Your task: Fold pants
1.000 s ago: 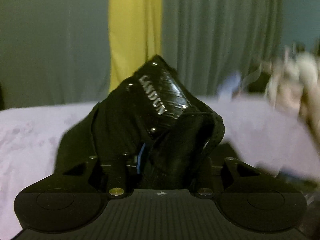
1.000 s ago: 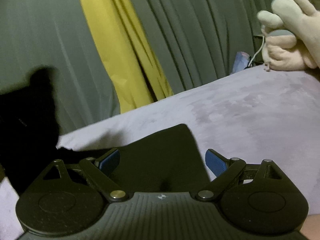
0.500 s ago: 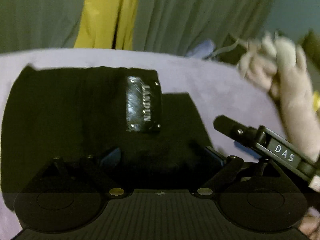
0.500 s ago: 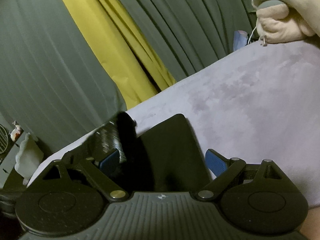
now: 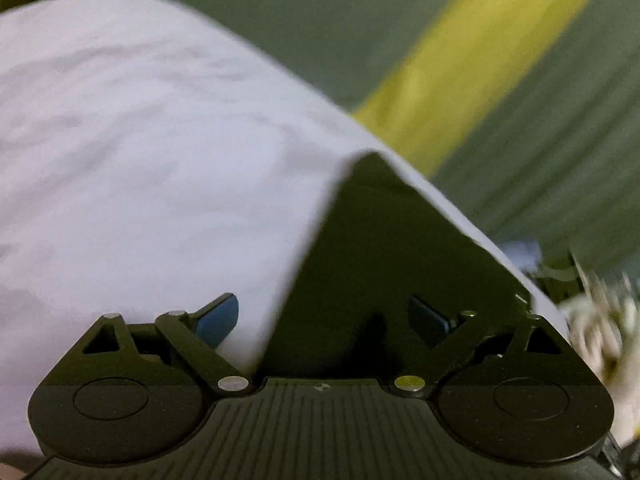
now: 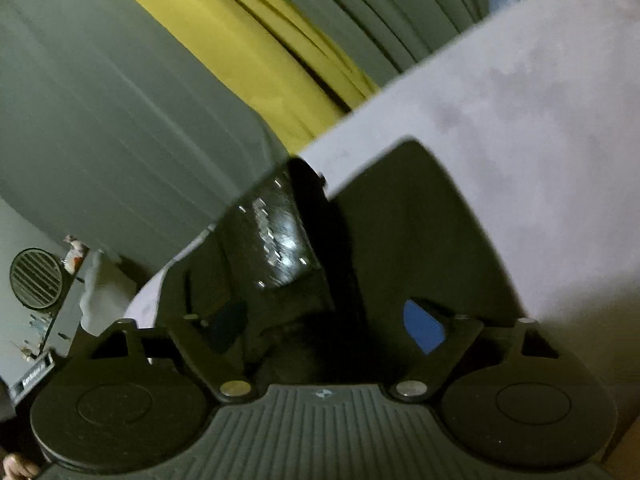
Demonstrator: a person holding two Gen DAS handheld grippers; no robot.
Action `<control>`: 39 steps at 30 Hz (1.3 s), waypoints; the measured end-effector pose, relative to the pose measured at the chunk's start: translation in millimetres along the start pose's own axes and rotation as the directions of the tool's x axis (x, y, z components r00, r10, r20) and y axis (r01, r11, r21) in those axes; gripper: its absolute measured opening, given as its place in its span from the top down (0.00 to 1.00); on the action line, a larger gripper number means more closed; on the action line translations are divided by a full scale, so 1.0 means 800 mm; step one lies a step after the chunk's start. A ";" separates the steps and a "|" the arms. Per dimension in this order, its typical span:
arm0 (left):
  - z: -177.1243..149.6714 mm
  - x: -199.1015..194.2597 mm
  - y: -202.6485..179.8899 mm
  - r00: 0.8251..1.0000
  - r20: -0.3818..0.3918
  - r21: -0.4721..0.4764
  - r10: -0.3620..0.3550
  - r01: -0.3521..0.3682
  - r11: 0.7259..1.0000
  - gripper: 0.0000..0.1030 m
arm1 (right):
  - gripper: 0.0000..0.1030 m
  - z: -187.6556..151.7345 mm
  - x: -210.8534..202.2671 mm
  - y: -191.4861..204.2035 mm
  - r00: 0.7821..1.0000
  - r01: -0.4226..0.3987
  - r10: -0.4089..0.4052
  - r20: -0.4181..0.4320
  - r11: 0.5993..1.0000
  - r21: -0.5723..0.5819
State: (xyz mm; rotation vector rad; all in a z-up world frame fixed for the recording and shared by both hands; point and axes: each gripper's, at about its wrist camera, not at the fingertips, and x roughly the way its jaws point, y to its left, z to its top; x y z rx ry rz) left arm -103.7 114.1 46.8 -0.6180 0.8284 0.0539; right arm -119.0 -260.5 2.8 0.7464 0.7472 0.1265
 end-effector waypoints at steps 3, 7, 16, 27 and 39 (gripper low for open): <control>0.005 0.011 0.031 0.998 -0.054 -0.132 -0.014 0.006 0.991 0.07 | 0.17 0.002 0.005 -0.009 0.999 -0.043 0.046 -0.026 0.994 0.098; 0.011 0.018 0.040 0.998 -0.037 -0.193 -0.059 0.051 0.980 0.06 | 0.18 -0.007 0.013 -0.012 0.993 -0.077 0.093 -0.070 0.978 0.196; 0.001 0.023 0.030 0.999 -0.047 -0.070 0.000 -0.004 0.998 0.06 | 0.43 -0.016 0.046 -0.004 0.995 -0.079 0.096 -0.036 0.945 0.316; -0.002 0.031 0.024 0.999 -0.032 -0.029 0.030 -0.031 0.999 0.05 | 0.35 -0.006 0.070 -0.014 0.986 -0.153 0.169 0.002 0.888 0.434; -0.005 0.030 0.023 0.999 -0.021 -0.023 0.049 -0.050 0.998 0.05 | 0.71 0.005 0.045 -0.001 0.967 -0.255 0.240 0.087 0.896 0.364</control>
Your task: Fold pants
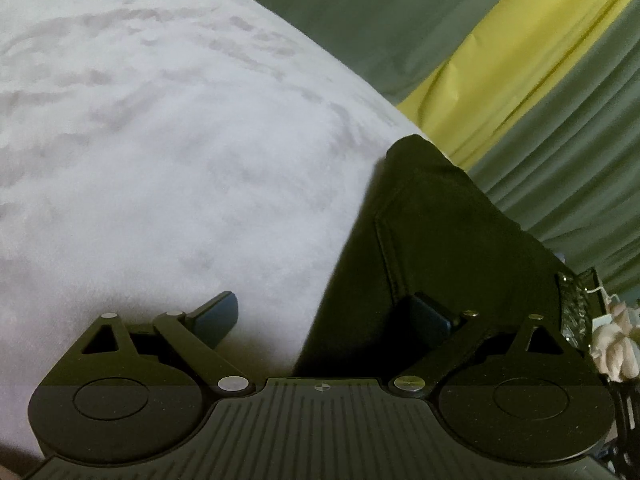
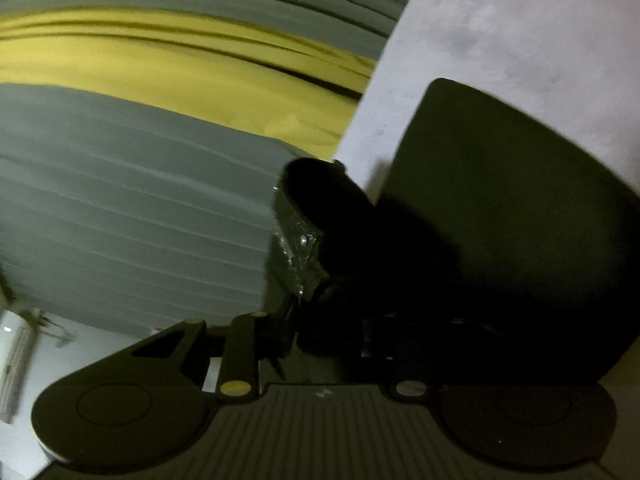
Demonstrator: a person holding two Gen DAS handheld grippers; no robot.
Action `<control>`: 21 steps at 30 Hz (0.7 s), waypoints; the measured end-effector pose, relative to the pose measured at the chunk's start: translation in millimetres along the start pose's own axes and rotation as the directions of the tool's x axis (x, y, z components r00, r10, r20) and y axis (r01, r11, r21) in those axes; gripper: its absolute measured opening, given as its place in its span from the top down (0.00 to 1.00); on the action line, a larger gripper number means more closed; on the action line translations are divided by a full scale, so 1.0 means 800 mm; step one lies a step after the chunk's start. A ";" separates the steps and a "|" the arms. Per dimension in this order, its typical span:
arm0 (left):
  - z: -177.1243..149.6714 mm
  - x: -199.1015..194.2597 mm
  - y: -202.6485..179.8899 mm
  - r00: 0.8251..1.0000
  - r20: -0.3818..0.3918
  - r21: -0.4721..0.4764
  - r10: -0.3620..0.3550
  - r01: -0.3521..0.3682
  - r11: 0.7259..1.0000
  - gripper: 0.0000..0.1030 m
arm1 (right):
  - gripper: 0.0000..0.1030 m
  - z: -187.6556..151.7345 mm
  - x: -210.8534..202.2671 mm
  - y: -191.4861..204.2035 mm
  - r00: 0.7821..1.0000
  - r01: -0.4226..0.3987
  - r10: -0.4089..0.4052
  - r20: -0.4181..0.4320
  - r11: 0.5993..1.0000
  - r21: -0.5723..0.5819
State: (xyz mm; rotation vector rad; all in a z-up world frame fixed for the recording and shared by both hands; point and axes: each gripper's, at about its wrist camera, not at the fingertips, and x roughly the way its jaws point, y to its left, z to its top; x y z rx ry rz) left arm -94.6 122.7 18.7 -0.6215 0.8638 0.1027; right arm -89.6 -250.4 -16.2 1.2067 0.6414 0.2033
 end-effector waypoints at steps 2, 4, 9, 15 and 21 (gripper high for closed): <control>-0.001 0.000 -0.001 1.000 0.000 0.009 0.004 -0.004 1.000 0.05 | 0.64 0.003 0.007 -0.002 1.000 0.008 -0.008 -0.009 1.000 0.013; -0.001 0.001 -0.002 1.000 0.002 0.016 0.009 -0.009 1.000 0.05 | 0.45 0.005 0.014 -0.007 1.000 -0.002 0.003 -0.021 0.999 0.034; -0.001 0.001 -0.003 1.000 0.007 0.027 0.018 -0.019 0.999 0.03 | 0.41 0.001 0.023 -0.004 0.998 0.047 -0.046 -0.051 0.999 0.016; -0.002 0.003 -0.005 1.000 0.015 0.041 0.025 -0.025 0.999 0.03 | 0.70 -0.008 0.015 0.030 0.986 0.159 -0.164 -0.015 0.970 -0.181; -0.002 -0.003 -0.002 0.997 0.045 0.033 0.055 -0.057 0.998 0.03 | 0.73 -0.054 0.003 0.123 0.973 0.232 -0.190 0.134 0.793 -0.563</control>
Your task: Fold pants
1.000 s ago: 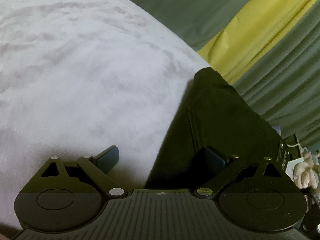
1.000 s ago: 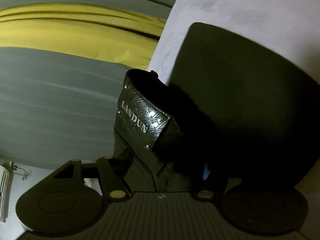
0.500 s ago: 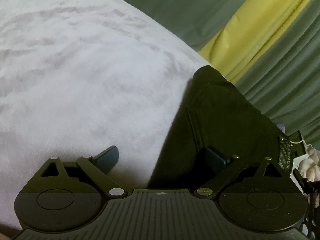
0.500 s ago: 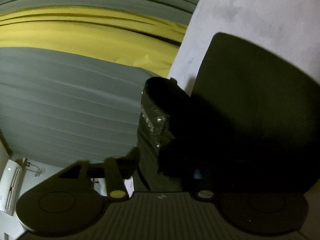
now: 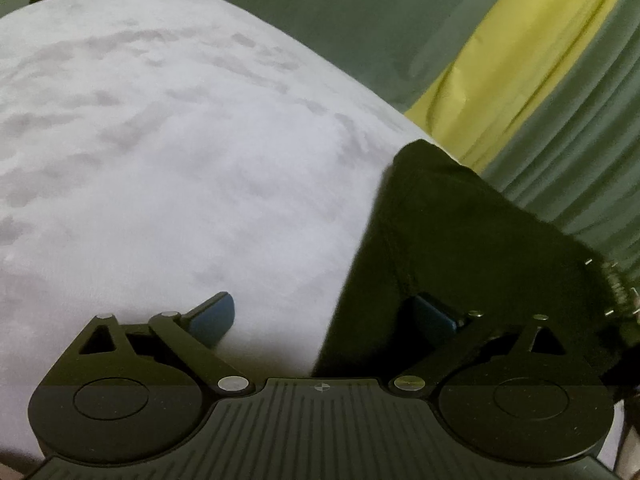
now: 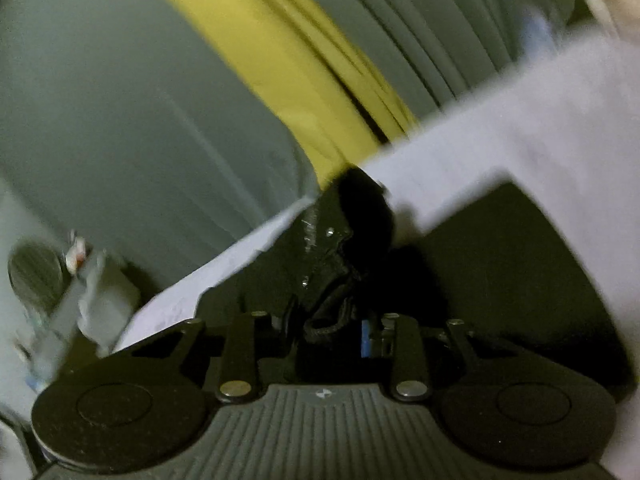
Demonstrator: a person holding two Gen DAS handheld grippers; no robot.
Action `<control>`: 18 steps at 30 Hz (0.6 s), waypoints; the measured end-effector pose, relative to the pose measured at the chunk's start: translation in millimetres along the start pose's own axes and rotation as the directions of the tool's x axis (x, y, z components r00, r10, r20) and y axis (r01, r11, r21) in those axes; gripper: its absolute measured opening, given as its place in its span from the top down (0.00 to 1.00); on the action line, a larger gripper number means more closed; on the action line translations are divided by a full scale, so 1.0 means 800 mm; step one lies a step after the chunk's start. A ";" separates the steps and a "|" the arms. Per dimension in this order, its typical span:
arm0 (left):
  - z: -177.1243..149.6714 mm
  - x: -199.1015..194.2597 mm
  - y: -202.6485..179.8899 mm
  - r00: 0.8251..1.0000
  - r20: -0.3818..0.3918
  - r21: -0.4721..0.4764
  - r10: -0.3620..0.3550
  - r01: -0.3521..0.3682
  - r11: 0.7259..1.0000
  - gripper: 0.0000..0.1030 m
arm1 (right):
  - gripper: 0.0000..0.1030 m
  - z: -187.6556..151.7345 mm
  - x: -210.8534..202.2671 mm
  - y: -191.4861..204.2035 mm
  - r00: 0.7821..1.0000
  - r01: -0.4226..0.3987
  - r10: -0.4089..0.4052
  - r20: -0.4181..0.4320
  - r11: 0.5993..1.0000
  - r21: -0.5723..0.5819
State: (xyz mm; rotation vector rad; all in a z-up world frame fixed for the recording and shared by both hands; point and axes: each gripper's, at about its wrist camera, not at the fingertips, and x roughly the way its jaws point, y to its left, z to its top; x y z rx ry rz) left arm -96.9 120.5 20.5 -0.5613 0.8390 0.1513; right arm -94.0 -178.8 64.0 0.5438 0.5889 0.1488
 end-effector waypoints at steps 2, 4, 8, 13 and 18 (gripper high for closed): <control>0.001 -0.002 0.003 1.000 0.005 -0.015 0.003 -0.003 1.000 0.03 | 0.74 0.006 -0.010 0.013 0.999 -0.017 0.017 0.036 1.000 -0.017; 0.002 -0.003 0.006 1.000 0.005 -0.025 0.009 -0.008 1.000 0.03 | 0.75 0.013 -0.022 0.025 0.997 -0.026 0.029 0.070 0.999 -0.038; 0.003 -0.004 0.007 1.000 0.006 -0.027 0.011 -0.011 1.000 0.03 | 0.76 0.023 -0.050 0.036 0.991 -0.037 0.046 0.124 0.997 -0.071; 0.001 -0.003 0.002 1.000 0.002 -0.010 0.021 -0.021 1.000 0.03 | 0.76 0.037 -0.085 0.024 0.983 -0.023 0.036 0.179 0.997 -0.075; 0.000 -0.003 0.002 1.000 -0.008 0.014 0.017 -0.017 1.000 0.03 | 0.76 0.043 -0.094 -0.009 0.983 0.023 -0.021 0.180 1.000 -0.011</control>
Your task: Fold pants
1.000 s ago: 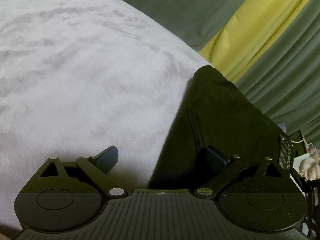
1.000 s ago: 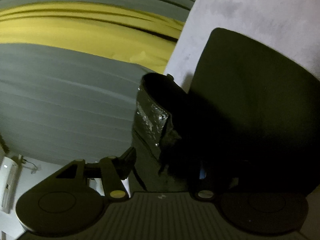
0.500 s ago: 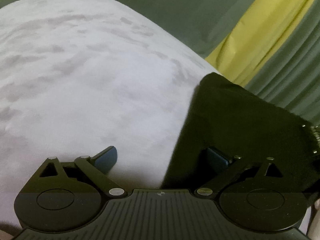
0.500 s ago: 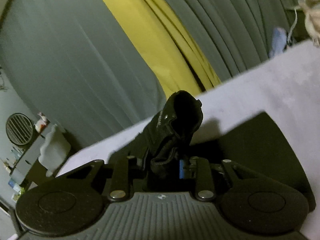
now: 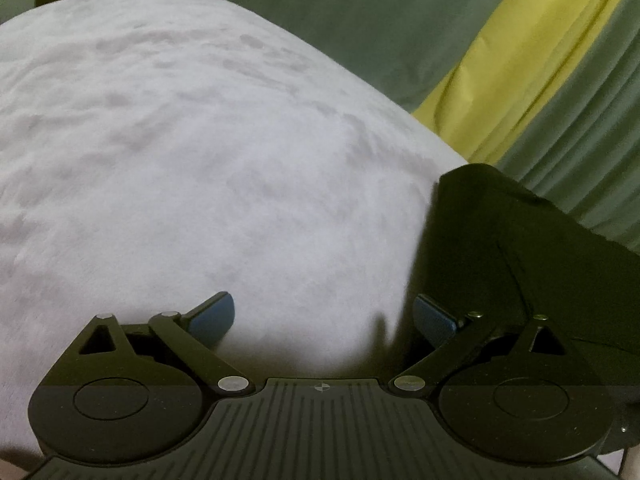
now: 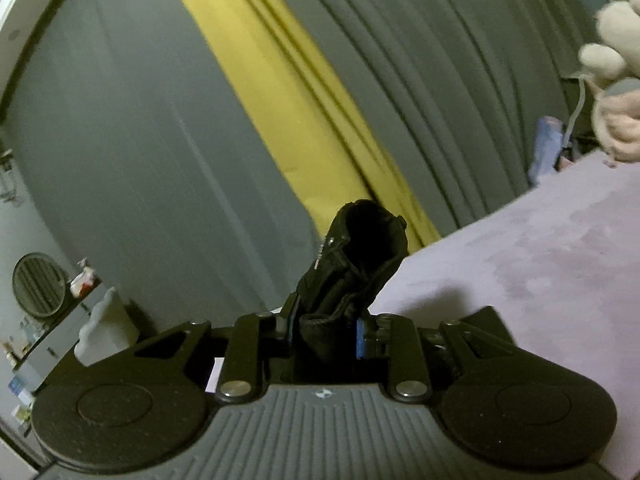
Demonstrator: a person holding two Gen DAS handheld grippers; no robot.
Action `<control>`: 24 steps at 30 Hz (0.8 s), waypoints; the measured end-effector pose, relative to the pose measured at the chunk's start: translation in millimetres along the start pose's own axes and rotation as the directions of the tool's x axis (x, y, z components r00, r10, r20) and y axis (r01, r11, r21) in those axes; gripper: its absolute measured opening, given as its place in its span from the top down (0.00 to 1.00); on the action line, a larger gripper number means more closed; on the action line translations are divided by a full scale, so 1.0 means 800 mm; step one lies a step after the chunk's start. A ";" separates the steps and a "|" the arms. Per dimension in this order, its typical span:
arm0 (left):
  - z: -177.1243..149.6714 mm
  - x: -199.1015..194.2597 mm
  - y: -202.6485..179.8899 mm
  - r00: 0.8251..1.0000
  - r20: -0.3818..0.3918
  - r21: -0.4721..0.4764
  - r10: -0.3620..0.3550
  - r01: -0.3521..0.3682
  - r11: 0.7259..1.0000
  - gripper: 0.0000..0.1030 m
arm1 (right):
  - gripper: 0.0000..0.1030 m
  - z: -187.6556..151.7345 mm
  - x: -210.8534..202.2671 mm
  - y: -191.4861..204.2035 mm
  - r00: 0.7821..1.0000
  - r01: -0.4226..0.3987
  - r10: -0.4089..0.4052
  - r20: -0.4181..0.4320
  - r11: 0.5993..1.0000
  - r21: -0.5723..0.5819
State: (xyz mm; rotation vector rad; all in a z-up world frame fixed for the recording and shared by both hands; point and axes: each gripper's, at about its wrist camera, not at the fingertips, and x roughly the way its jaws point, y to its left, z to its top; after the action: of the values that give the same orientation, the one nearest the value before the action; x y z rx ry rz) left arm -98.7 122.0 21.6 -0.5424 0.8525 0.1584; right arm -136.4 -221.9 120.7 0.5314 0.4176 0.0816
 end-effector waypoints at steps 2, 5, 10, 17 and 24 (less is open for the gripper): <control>-0.002 -0.004 -0.002 0.999 -0.007 0.018 -0.033 0.033 0.999 0.03 | 0.76 -0.002 0.001 -0.011 1.000 0.006 -0.006 -0.015 1.000 0.030; -0.005 -0.010 -0.006 0.997 -0.005 0.047 -0.071 0.071 0.996 0.03 | 0.76 -0.006 0.006 -0.011 1.000 0.013 -0.012 -0.028 0.999 0.029; -0.006 -0.011 -0.006 0.997 -0.014 0.043 -0.074 0.075 0.996 0.03 | 0.76 -0.004 0.008 -0.024 0.999 0.016 -0.014 -0.037 0.999 0.044; -0.004 -0.010 -0.010 0.997 -0.031 0.063 -0.063 0.065 0.996 0.03 | 0.72 -0.034 0.031 -0.068 0.987 0.104 -0.095 -0.126 0.992 0.069; -0.009 -0.006 -0.019 0.998 -0.028 0.102 -0.051 0.053 0.993 0.03 | 0.48 -0.023 0.010 -0.091 0.971 0.214 -0.206 -0.119 0.975 0.061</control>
State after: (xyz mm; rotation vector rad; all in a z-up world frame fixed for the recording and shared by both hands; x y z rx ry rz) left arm -101.5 105.9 27.4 -0.4701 0.8657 0.0595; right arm -139.1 -274.5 66.2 0.5531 0.5857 -0.1088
